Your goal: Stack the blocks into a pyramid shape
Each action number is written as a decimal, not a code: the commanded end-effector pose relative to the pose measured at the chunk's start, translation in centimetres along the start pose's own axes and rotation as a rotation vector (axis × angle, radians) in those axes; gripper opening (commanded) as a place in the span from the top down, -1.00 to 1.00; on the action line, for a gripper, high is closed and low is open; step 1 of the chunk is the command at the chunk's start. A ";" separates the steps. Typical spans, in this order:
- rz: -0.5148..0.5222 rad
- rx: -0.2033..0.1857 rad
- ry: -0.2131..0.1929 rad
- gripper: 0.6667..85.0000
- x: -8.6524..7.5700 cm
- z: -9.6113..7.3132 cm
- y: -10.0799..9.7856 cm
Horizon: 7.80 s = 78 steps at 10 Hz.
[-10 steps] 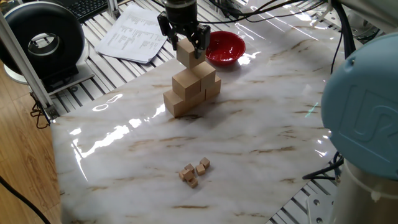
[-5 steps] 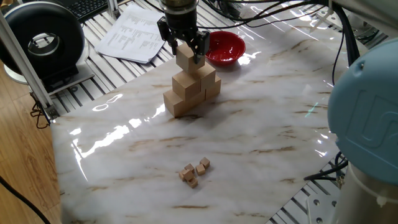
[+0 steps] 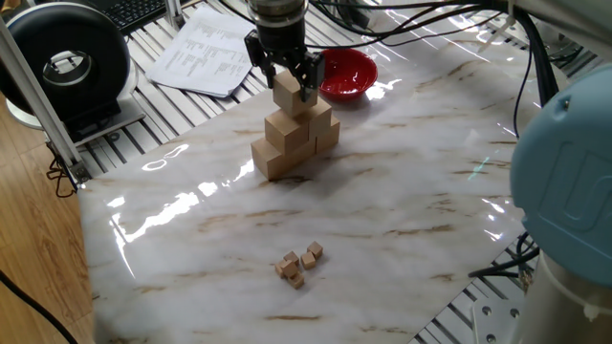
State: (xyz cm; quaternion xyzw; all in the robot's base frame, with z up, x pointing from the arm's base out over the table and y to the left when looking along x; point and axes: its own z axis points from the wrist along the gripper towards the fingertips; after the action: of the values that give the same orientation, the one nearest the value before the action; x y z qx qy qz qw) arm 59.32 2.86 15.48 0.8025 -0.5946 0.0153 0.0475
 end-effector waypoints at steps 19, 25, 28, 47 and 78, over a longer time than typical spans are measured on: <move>0.098 0.016 -0.042 0.99 -0.6 0.4 0.4; 0.163 0.093 -0.050 0.99 -0.6 0.4 -1.4; 0.144 0.068 -0.041 0.99 -0.3 0.5 -0.6; 0.123 0.048 -0.086 0.57 -1.0 0.9 1.1; 0.224 0.038 0.049 -1.00 1.0 -4.4 -1.8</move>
State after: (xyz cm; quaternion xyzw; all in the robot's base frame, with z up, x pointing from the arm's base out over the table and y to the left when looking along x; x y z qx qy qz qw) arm 60.54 1.35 18.60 0.7479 -0.6606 0.0503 0.0426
